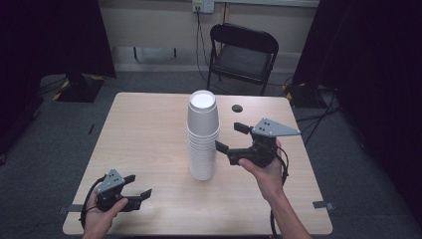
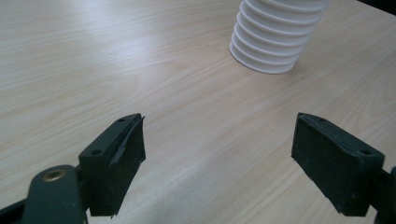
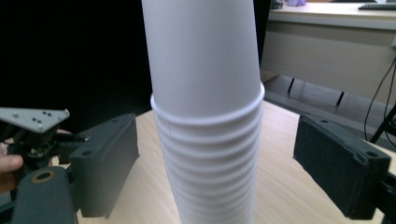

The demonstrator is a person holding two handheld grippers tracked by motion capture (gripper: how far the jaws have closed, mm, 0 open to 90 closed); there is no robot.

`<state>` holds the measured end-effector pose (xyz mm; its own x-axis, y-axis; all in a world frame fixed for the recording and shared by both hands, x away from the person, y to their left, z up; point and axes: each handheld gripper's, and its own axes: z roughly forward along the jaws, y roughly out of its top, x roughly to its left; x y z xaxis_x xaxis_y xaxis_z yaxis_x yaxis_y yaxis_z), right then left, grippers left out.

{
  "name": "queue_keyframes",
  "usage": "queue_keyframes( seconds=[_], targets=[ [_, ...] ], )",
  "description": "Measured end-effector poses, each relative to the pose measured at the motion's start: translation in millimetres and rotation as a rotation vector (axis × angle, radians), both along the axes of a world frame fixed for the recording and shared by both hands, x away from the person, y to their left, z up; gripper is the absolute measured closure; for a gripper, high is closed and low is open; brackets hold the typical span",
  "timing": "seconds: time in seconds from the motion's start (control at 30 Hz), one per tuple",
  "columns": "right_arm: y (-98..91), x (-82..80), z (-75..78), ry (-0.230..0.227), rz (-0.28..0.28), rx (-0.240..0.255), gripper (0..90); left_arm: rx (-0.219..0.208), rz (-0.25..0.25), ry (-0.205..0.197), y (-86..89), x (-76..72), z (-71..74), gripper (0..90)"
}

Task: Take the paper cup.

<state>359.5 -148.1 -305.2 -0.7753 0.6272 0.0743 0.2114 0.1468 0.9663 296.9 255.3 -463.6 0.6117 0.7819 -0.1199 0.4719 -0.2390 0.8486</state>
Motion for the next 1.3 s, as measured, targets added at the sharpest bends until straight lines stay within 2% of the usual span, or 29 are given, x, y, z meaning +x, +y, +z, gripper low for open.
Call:
queue_keyframes(
  seconds=[0.1, 0.23, 0.6, 0.73, 1.0, 1.3],
  targets=[
    [3.7, 4.1, 8.1, -0.011, 0.005, 0.002, 13.5, -0.005, 0.004, 0.004, 0.5, 0.0, -0.7, 17.2],
    [10.2, 12.1, 17.4, -0.02, 0.018, 0.009, 13.4, -0.008, 0.032, 0.021, 2.9, 1.7, -2.1, 18.0],
    [33.1, 31.2, 31.9, -0.036, 0.059, 0.009, 13.3, -0.006, 0.025, 0.02, 2.1, 1.0, -2.0, 18.0],
    [40.7, 35.2, 33.5, -0.053, 0.061, 0.004, 13.4, -0.003, 0.026, 0.019, 2.3, 0.9, -1.8, 18.1],
    [51.5, 45.7, 35.7, -0.045, 0.07, 0.007, 13.4, -0.004, 0.025, 0.019, 1.8, 1.2, -2.3, 18.2],
    [64.6, 53.4, 25.4, -0.027, 0.07, -0.023, 12.9, -0.003, 0.024, 0.021, 2.7, 0.8, -1.9, 18.2]
  ],
)
